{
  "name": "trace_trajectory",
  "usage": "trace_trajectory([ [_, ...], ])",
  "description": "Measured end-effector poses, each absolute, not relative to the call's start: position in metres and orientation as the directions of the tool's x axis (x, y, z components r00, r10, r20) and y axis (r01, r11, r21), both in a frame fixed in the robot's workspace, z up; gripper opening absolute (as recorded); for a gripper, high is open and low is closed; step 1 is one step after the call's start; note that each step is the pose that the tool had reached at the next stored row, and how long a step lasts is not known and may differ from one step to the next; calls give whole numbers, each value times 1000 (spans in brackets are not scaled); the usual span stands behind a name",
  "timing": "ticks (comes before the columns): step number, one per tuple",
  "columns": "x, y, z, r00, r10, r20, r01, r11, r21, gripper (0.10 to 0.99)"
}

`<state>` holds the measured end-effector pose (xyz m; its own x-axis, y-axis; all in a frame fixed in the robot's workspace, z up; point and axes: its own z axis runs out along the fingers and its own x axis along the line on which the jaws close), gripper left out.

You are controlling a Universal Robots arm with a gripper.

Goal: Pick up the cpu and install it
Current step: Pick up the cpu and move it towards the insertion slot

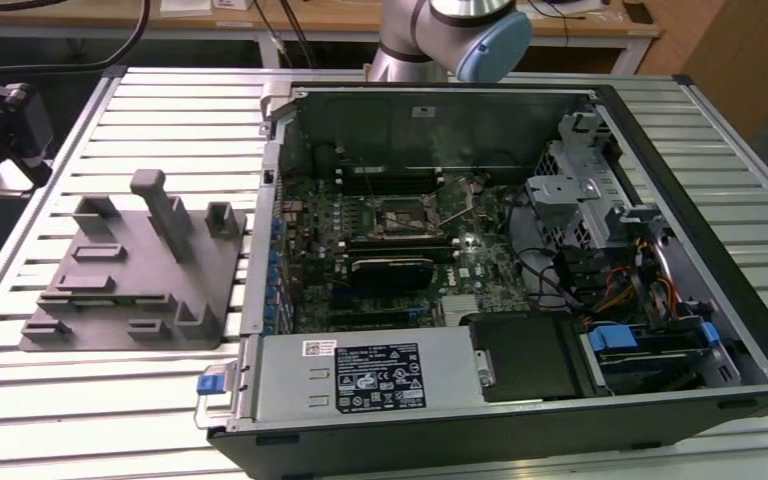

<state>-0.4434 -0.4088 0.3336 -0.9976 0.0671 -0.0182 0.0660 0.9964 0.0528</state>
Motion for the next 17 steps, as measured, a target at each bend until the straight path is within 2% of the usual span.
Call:
trace_trajectory([
  [17,-443,-409,351,-998,67,-18,66,996,53,541],
])
